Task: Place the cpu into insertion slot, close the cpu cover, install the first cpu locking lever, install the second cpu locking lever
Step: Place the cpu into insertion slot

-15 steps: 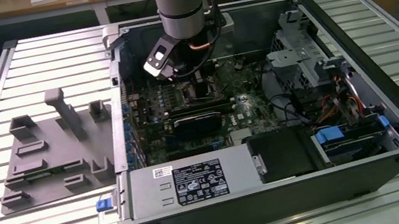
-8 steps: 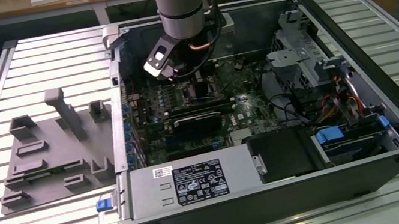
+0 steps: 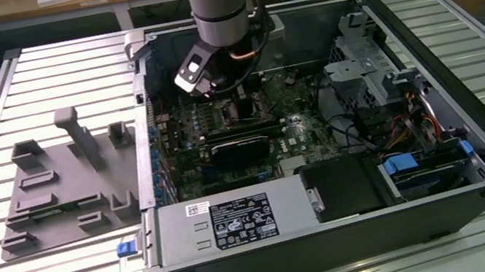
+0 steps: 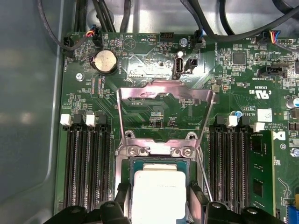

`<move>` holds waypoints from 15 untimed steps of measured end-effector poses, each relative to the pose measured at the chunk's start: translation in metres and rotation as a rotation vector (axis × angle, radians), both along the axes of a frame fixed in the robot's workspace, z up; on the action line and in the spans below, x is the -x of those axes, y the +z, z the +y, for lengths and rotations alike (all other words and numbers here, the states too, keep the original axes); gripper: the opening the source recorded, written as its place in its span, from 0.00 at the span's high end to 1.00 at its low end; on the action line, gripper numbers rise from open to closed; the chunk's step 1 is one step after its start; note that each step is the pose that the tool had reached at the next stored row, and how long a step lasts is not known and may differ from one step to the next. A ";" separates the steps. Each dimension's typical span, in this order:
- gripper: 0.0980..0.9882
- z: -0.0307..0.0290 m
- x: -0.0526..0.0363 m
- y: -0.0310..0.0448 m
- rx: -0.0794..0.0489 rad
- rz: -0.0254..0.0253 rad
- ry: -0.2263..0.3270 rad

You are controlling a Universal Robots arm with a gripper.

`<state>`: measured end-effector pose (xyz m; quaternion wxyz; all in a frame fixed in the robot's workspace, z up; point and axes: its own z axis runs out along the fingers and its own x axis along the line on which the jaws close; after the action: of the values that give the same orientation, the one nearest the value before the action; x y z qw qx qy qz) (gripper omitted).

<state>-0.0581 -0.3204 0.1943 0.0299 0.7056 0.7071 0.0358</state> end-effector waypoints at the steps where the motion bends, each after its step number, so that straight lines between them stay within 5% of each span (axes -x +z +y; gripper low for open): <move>1: 0.42 0.0000 0.0000 0.0009 0.000 0.0000 0.000; 15: 0.42 0.0000 0.0000 0.0048 0.000 -0.0001 0.000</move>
<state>-0.0581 -0.3204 0.1990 0.0299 0.7057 0.7070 0.0358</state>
